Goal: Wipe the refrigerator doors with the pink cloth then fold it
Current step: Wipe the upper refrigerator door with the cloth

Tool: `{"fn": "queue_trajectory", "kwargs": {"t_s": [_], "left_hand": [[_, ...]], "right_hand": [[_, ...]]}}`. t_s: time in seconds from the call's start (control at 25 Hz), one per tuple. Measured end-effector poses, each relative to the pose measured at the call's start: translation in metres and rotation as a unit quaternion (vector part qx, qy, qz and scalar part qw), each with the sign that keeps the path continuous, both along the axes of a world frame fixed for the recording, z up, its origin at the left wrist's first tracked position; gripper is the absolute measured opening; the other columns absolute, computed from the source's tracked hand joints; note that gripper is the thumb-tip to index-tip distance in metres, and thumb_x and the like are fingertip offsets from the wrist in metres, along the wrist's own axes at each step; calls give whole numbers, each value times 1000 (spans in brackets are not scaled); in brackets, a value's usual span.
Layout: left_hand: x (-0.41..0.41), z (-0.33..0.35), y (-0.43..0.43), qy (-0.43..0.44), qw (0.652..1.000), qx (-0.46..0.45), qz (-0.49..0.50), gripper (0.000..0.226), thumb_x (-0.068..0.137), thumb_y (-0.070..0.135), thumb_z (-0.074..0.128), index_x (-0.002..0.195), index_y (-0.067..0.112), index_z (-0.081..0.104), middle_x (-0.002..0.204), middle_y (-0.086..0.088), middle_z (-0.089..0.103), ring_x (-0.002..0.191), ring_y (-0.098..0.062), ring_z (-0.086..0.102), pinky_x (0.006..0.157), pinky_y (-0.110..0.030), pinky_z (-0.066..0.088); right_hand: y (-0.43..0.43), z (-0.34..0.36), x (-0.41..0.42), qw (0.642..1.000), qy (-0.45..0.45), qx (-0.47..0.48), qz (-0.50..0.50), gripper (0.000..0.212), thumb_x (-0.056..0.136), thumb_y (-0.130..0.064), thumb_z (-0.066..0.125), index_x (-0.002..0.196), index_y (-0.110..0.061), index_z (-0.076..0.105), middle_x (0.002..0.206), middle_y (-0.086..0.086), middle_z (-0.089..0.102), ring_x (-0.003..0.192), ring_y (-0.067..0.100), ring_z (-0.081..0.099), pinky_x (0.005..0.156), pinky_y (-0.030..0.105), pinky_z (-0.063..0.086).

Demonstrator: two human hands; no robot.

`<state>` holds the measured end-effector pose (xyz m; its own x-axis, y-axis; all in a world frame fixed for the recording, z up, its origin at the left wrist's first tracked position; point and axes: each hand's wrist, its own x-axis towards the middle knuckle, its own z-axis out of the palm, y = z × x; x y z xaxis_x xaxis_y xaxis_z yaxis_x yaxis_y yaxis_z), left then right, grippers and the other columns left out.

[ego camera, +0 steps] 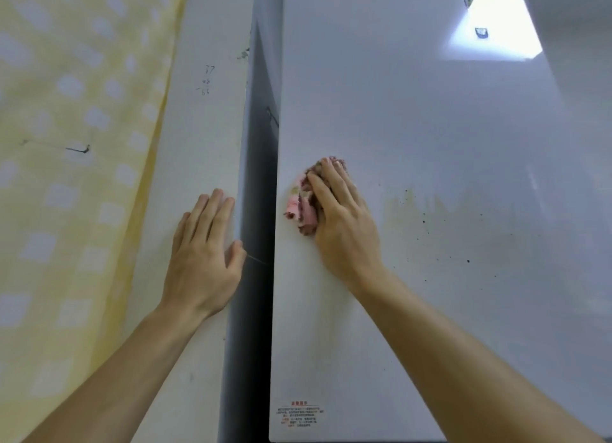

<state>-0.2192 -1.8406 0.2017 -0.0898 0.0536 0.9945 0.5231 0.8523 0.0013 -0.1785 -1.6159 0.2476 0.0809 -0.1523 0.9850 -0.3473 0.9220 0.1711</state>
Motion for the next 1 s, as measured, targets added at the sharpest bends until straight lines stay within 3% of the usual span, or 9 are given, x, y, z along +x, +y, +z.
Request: {"fn": "queue_trajectory", "kwargs": {"t_s": [0.12,0.28,0.44,0.52,0.6,0.72,0.8,1.0], "left_hand": [[-4,-8,5,2,1000,12,-14,73,99,39,33,167,20,17,175,5,8,161,-5,-4,129,-25,-8],[-6,-20,14,15,999,24,-24,74,98,41,30,167,18,18,176,4,9,161,-4,-4,129,-25,-10],[0,-21,32,46,998,-13,-30,68,101,38,32,166,18,24,175,1,14,162,-9,2,131,-30,-6],[6,-18,50,73,995,-42,-58,64,103,34,32,164,17,29,174,1,19,162,-12,8,132,-34,1],[9,-13,67,83,992,-53,-75,62,103,32,30,164,18,30,174,3,20,162,-10,9,133,-38,6],[9,-6,88,67,992,-58,-91,63,103,32,28,164,18,29,174,4,21,161,-7,7,133,-37,4],[6,-6,98,65,992,-49,-100,63,103,32,27,164,16,31,173,1,22,162,-9,9,133,-38,5],[5,-9,106,77,992,-35,-94,62,103,28,29,162,11,32,173,-4,24,162,-15,9,132,-32,0]], "right_hand": [[9,-53,0,997,6,81,-9,53,106,-23,37,159,-19,45,171,9,28,162,25,16,130,47,26],[44,-126,9,973,-6,228,-36,47,102,-14,50,149,-13,57,168,12,34,160,26,22,128,46,29],[74,-126,17,930,-28,364,-37,38,102,-5,56,139,-7,65,164,13,41,159,26,28,126,47,32],[80,-84,12,947,6,319,-31,42,104,-2,45,142,-6,63,164,14,40,158,30,30,128,49,29],[78,-29,11,977,38,205,-40,53,99,5,46,148,-10,58,167,14,35,158,32,27,130,48,23],[63,11,16,997,-15,66,-34,61,96,-13,35,154,-21,53,172,7,25,161,25,16,129,34,11],[56,1,16,998,-36,45,-3,63,95,-18,27,153,-18,51,173,6,24,162,22,14,131,33,8],[79,-93,21,995,-35,92,-17,52,101,-13,39,152,-7,48,171,8,28,162,20,15,131,41,17]]}}
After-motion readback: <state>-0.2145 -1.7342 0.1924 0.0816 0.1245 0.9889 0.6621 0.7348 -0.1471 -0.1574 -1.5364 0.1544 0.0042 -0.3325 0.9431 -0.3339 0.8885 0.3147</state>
